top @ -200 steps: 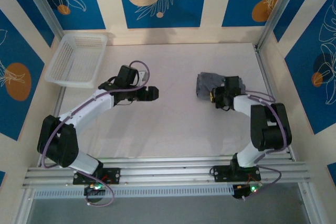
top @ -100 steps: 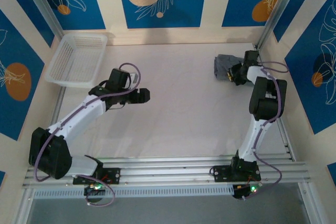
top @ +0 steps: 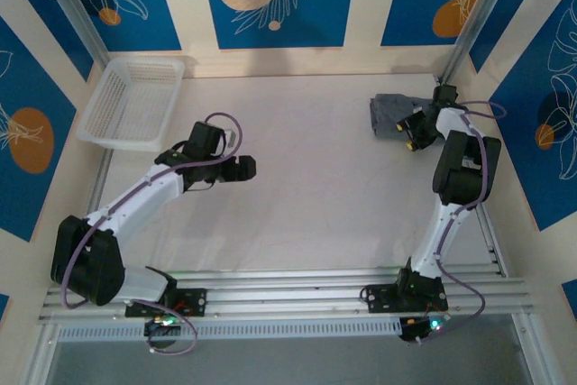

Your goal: Fold the inside-out t-shirt

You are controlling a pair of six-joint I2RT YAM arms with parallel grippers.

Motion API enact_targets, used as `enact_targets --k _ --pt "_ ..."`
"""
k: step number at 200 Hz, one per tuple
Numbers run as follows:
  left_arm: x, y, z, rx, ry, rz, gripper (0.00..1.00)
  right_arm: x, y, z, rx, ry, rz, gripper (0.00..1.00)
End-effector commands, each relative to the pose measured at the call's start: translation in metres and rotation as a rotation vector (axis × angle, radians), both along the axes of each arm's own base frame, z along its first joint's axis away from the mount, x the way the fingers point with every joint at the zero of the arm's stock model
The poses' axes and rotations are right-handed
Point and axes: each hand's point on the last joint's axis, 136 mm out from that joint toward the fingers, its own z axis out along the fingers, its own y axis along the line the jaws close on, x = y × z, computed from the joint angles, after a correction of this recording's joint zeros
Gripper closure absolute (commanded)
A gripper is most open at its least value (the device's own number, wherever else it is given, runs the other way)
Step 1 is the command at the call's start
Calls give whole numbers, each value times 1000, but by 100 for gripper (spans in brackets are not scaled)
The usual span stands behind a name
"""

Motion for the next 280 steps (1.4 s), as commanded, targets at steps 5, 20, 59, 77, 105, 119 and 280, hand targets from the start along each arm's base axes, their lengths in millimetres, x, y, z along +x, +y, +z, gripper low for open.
enact_targets --k 5,20,59,77,105,119,280 --pt "5 16 33 35 -108 39 14 26 -22 -11 -43 8 3 49" --pt "-2 26 42 73 -141 33 14 46 -27 -14 -100 1 69 54" --pt "-23 47 42 132 -147 55 13 85 -40 -12 -215 -27 176 58" --pt "-25 54 47 151 -207 67 11 94 -43 4 -221 -36 195 55" --pt "-22 88 63 284 -360 144 3 92 -16 46 -225 -93 318 49" --pt "-23 107 70 349 -419 202 1 79 2 65 -216 -114 378 46" --pt "8 174 -28 447 -683 223 1 -118 77 65 -800 -742 568 5"
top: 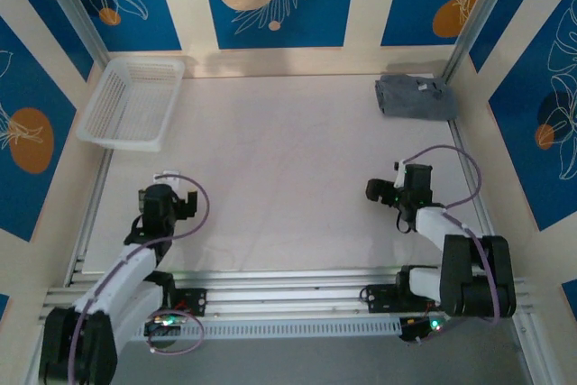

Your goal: Fold the inside-out t-shirt

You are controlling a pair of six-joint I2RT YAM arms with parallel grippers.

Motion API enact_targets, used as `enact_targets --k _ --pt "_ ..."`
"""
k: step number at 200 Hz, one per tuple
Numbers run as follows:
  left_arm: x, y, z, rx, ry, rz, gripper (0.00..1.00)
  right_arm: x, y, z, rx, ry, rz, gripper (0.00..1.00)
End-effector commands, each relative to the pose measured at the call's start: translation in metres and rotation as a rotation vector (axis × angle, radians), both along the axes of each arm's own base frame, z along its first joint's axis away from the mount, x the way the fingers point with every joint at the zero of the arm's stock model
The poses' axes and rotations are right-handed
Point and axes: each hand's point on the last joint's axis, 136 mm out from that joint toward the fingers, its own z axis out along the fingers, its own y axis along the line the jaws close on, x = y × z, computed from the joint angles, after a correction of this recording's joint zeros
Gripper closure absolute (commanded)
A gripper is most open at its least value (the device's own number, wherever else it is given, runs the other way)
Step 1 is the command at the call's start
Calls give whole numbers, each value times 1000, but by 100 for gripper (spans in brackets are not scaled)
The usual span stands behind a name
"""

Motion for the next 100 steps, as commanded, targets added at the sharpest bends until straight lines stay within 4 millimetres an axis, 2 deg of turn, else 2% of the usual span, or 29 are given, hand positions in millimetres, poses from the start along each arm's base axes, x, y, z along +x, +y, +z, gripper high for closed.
enact_targets --k 1,8,16,22,29,37,48,62,70,82,93,100 --pt "40 -18 37 -51 -204 -123 1 67 -8 78 -96 -394 27 5" --pt "49 -17 37 -60 -212 -132 1 76 -4 79 -76 -411 44 5" --pt "59 -14 36 -64 -220 -126 1 86 0 71 -38 -340 70 5" --pt "66 -10 38 -76 -232 -105 1 95 9 68 -19 -317 115 0" --pt "74 -7 39 -89 -249 -97 1 98 17 65 -19 -299 144 1" --pt "84 -8 35 -95 -231 -109 1 103 27 70 -28 -364 167 1" --pt "94 -17 28 -104 -160 -159 1 99 28 61 -66 -386 151 1" --pt "96 -30 24 -120 -127 -233 1 96 26 64 -67 -420 145 1" --pt "97 -33 27 -155 -145 -232 1 90 26 61 -60 -436 149 1" --pt "101 -45 33 -223 -211 -276 1 90 26 59 -55 -480 150 1" --pt "108 -52 20 -200 -176 -304 1 89 26 57 -52 -444 155 1" --pt "114 -48 11 -190 -169 -273 1 90 26 58 -51 -464 152 1"
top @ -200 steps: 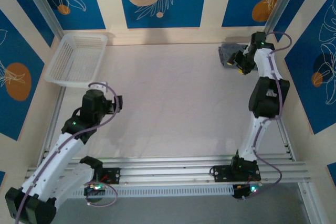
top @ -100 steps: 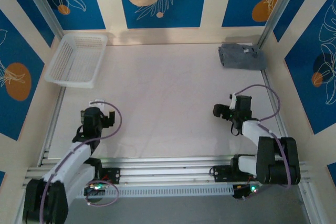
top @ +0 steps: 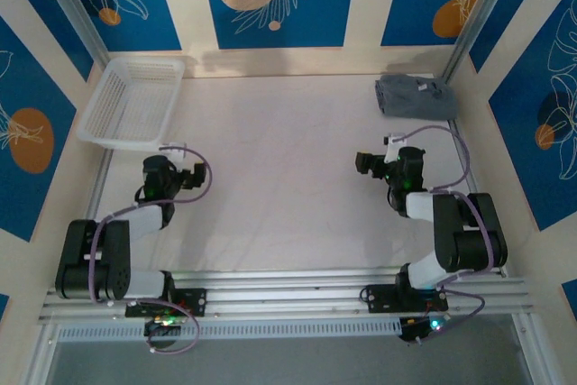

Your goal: Fold the inside-out t-shirt

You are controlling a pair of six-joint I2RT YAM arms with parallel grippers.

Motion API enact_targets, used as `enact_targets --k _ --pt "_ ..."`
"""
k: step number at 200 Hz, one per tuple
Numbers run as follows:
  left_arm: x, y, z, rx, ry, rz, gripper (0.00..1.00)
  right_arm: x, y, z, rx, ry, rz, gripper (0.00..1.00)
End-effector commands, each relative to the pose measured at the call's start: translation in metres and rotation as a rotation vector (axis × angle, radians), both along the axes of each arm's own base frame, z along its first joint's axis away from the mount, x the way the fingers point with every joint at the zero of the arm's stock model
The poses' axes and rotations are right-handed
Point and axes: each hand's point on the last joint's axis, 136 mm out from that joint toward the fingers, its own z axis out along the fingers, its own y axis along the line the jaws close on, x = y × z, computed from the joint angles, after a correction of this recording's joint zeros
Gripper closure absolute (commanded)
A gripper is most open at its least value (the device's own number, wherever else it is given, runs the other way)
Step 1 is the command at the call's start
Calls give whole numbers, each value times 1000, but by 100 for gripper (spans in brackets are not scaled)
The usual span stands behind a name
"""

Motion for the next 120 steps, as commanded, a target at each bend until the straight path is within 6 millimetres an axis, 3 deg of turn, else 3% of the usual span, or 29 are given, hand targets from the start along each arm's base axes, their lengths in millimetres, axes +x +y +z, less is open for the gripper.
enact_targets --k 1,7,73,120 --pt "17 -15 -8 -32 -30 -56 1 10 0 21 -10 -120 14 1" --pt "15 -6 -14 -31 -28 2 1 8 0 19 -16 -101 13 1" --pt "12 -9 -12 -25 -49 -13 1 6 2 22 -68 -146 -6 1" --pt "12 -8 -12 -25 -50 -12 1 9 2 20 7 -95 41 1"
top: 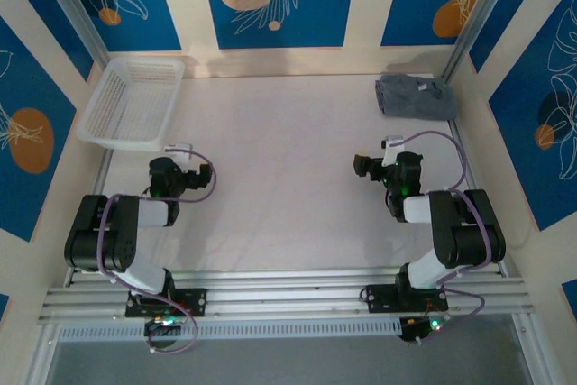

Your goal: Fold the inside-out t-shirt

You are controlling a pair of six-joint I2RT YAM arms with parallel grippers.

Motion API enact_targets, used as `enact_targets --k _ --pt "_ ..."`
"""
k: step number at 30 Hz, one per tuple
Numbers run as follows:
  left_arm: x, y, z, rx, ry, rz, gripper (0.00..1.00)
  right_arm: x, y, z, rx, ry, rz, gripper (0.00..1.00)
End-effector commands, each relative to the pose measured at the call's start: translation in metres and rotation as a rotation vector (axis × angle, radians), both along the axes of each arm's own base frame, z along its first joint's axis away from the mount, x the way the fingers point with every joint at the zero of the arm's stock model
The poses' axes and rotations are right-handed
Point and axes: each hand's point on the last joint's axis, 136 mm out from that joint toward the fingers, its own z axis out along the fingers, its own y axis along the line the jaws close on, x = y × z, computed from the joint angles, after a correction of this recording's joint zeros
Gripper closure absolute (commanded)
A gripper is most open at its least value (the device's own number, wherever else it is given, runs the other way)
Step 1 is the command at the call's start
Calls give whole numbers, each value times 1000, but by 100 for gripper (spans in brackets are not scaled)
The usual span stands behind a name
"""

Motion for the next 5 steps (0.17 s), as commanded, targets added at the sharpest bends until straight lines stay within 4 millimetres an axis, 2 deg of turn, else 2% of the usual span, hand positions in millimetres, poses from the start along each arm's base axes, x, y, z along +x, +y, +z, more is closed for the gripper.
enact_targets --k 1,5 --pt "4 -3 13 -10 -51 0 1 5 -4 8 31 -10 29 1" --pt "4 -3 13 -10 -50 0 1 4 -4 10 14 -27 24 1"
